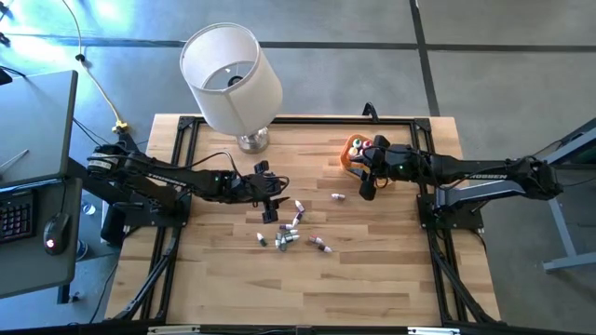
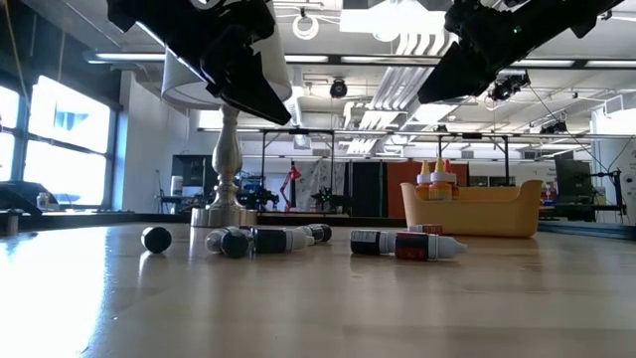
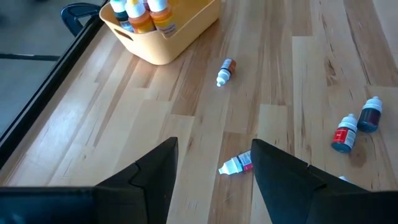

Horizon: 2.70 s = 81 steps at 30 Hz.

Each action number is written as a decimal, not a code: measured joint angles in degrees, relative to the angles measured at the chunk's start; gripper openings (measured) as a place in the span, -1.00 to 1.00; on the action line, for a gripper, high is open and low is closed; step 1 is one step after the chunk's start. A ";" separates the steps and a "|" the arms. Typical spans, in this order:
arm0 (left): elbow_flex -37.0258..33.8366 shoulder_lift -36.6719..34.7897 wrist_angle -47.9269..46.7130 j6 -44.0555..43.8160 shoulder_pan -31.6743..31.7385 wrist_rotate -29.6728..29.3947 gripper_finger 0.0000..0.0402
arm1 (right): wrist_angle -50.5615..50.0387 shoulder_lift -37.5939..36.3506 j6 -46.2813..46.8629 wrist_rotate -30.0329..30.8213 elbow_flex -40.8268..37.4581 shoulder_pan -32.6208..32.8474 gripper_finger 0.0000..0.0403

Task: Pick & Place food coloring
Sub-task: Put the small purple food coloring bottle into the yellow bin

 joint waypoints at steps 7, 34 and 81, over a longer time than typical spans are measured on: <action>0.04 0.48 -0.30 -3.31 0.00 3.77 -0.02 | -0.02 0.00 0.00 0.00 0.02 0.01 -0.29; 0.04 0.48 -0.27 -6.37 0.00 5.43 -0.02 | -0.02 0.00 0.00 0.02 0.02 0.01 -0.29; 0.07 17.55 -0.53 -7.79 -0.07 25.40 -0.02 | 6.84 0.00 1.22 0.00 0.09 0.01 -0.29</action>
